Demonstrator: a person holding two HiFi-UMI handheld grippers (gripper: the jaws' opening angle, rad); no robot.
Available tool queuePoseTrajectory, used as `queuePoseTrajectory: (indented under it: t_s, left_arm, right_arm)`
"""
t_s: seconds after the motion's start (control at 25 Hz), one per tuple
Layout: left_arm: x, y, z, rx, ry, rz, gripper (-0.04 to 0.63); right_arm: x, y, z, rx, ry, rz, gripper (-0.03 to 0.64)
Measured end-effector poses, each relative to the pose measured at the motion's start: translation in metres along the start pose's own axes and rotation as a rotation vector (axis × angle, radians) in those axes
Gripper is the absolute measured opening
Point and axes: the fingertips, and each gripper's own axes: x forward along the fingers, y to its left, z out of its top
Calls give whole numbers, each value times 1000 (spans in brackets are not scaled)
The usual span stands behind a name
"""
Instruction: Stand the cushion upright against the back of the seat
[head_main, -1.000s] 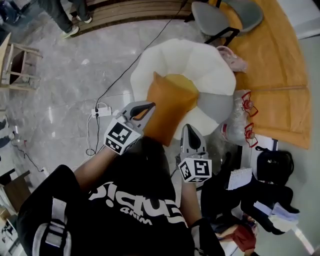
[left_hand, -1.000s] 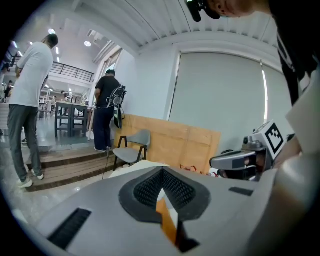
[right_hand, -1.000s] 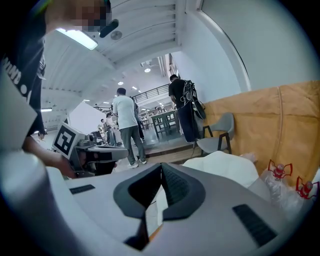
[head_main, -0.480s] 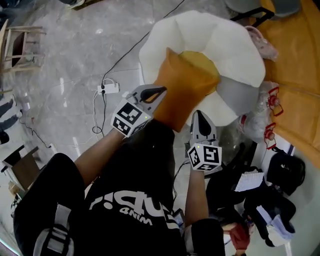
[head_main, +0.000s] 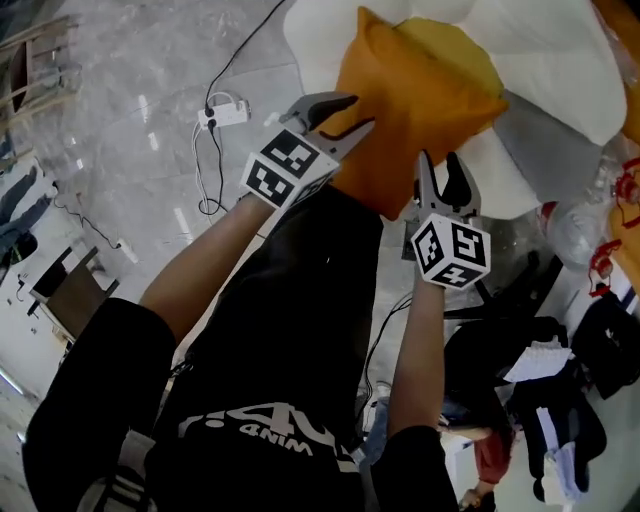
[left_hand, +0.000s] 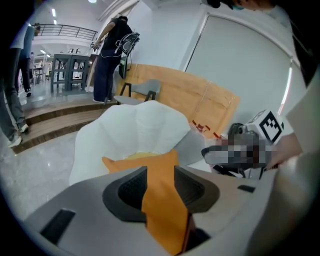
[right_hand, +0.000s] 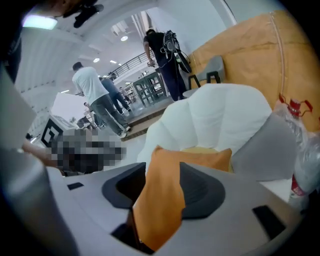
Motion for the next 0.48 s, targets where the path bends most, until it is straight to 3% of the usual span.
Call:
queuePoseTrajectory:
  t_s: [0.08, 0.36, 0.48]
  left_arm:
    - [22, 8, -27, -1, 48, 5, 187]
    - [84, 52, -110, -42, 159, 77, 198]
    - [103, 64, -132, -67, 194, 74, 205]
  right_arm:
    - [21, -15, -28, 21, 45, -12, 209]
    - [84, -66, -107, -4, 199, -79, 241]
    - [106, -72, -129, -20, 257, -78, 241]
